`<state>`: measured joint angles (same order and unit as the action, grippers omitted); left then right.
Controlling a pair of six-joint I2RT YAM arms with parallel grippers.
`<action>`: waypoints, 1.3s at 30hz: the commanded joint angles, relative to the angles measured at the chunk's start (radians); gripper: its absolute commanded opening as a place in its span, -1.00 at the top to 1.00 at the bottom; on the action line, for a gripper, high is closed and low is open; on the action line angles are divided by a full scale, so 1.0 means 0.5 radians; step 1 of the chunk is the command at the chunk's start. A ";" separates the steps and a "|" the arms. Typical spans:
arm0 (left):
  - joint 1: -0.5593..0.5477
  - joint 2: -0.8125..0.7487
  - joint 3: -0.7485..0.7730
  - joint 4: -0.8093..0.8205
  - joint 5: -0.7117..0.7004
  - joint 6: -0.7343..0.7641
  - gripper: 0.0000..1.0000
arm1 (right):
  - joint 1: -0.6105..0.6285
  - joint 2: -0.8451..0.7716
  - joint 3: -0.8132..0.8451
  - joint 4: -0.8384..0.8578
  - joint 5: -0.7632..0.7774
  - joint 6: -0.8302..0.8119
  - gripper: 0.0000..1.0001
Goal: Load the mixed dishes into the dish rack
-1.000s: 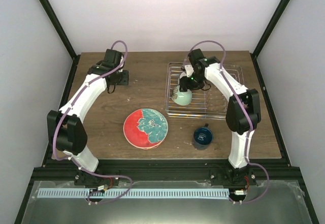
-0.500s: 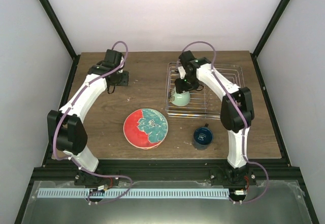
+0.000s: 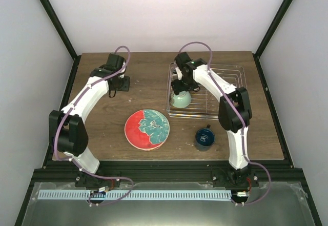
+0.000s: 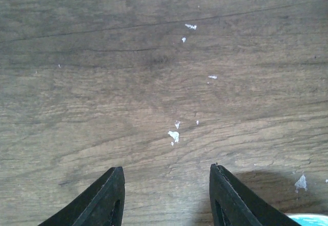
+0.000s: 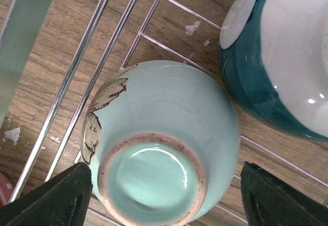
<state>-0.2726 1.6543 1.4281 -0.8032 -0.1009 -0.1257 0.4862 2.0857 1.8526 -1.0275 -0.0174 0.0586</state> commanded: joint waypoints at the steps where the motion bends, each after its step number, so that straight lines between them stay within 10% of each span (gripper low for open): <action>1: 0.008 -0.055 -0.060 -0.042 0.019 0.002 0.05 | 0.007 -0.117 0.069 -0.011 0.007 -0.021 -0.63; 21: -0.234 -0.333 -0.562 -0.517 0.203 -0.301 0.05 | -0.130 -0.266 0.196 0.092 -0.008 0.204 -0.71; 39: -0.007 -0.936 -1.424 0.097 1.091 -0.708 0.00 | -0.138 -0.354 0.170 0.156 -0.185 0.176 -0.70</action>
<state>-0.2810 1.2182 0.7841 -0.8810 0.3141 -0.4110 0.4164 1.9530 1.9240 -0.9558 -0.1020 0.1513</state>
